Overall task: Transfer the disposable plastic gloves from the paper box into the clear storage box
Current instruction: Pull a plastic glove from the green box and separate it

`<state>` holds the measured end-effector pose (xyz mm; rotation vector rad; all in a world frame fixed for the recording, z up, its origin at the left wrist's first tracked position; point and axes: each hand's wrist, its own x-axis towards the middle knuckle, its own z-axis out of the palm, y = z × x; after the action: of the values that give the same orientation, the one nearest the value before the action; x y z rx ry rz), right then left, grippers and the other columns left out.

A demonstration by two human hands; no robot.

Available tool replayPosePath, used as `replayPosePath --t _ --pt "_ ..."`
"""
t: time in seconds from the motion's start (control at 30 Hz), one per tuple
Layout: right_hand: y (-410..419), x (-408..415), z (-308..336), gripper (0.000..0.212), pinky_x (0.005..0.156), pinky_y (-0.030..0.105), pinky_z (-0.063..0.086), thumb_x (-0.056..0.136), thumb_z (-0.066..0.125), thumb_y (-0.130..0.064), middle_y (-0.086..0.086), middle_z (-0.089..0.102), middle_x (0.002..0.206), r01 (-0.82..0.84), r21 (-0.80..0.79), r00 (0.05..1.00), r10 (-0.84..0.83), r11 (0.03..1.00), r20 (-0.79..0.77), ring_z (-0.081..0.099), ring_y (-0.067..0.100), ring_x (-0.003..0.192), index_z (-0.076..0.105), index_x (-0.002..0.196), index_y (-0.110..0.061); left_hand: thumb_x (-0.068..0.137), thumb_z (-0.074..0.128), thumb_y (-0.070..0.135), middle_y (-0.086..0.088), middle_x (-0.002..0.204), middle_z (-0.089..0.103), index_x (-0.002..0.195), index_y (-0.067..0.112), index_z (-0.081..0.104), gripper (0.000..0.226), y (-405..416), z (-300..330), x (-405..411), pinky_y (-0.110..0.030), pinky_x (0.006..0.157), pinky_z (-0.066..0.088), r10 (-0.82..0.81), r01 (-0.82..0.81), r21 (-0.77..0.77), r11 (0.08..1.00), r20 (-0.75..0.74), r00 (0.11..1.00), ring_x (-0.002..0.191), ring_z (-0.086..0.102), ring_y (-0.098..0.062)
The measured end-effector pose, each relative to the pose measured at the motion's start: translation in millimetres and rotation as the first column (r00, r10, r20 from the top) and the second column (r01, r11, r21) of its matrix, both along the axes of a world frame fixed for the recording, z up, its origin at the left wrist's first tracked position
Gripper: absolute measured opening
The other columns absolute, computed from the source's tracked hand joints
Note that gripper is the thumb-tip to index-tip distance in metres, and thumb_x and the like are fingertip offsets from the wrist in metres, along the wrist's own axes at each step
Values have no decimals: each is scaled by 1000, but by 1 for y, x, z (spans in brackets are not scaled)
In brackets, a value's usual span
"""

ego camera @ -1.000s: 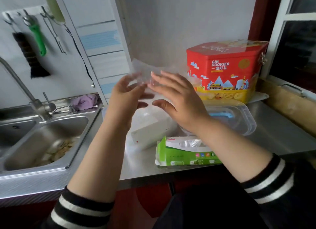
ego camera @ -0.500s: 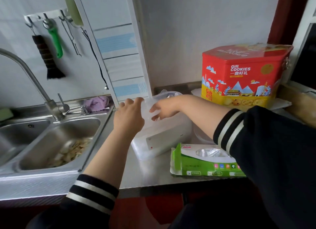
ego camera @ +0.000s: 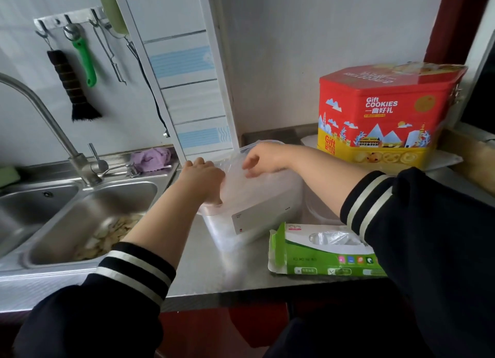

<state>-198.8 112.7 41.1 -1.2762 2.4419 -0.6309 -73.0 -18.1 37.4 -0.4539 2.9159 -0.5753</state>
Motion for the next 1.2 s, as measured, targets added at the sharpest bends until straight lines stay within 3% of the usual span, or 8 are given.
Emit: replayPosePath --t 0.27,0.47,0.6,0.67,0.8,0.9,1.0,1.2 --pt "16 -3 4 4 65 20 43 91 65 -15 -11 60 67 226 -632 974 -153 742 168 53 -3 56 66 87 -12 76 75 47 -5 125 53 124 22 54 59 6 23 20 -40 98 34 38 -20 84 996 -213 976 120 42 -28" --pt "20 2 -2 13 58 11 39 98 53 -19 -10 58 69 235 -627 971 -207 743 118 53 -1 61 63 98 -12 94 52 10 -1 109 64 104 20 61 17 36 31 18 -35 91 46 -50 243 319 916 -509 859 101 56 -21" --pt "21 7 1 20 66 16 44 102 41 -19 -6 59 70 221 -633 974 -205 742 100 54 4 66 60 102 -12 100 42 11 2 124 62 121 18 61 30 58 25 0 -24 95 38 -48 258 593 763 -346 937 112 56 -15" --pt "21 4 2 20 72 24 51 102 40 -15 -2 61 71 298 -714 954 -188 634 232 57 9 67 60 99 -13 101 43 19 2 132 57 128 17 59 31 63 18 -10 -25 101 33 -108 222 587 778 -223 969 120 52 -17" --pt "47 2 18 20 65 24 52 101 45 -10 3 61 68 648 -741 740 83 177 667 57 11 60 62 90 -13 102 34 17 -5 97 50 93 19 52 20 62 9 -23 -30 79 33 -103 142 569 810 -100 990 87 44 -17" --pt "81 12 22 20 62 21 50 100 46 -12 1 61 68 742 -670 654 189 32 733 55 10 61 63 90 -14 103 39 24 -9 96 61 91 11 61 28 63 12 -23 -31 81 41 -70 136 557 819 -137 988 83 51 -20" --pt "113 34 6 20 63 22 48 100 48 -13 -3 62 64 689 -709 707 77 152 703 56 10 61 65 89 -15 97 54 31 -5 106 70 107 14 73 26 66 21 -20 -33 79 45 -28 171 379 909 -354 935 94 62 -24" --pt "156 70 -49 10 75 26 51 88 65 -33 -5 70 79 362 -492 910 -185 792 371 61 8 73 67 83 -25 88 67 19 -4 96 64 94 18 69 6 94 28 -2 -32 66 39 -195 301 29 953 -701 686 95 54 -27"
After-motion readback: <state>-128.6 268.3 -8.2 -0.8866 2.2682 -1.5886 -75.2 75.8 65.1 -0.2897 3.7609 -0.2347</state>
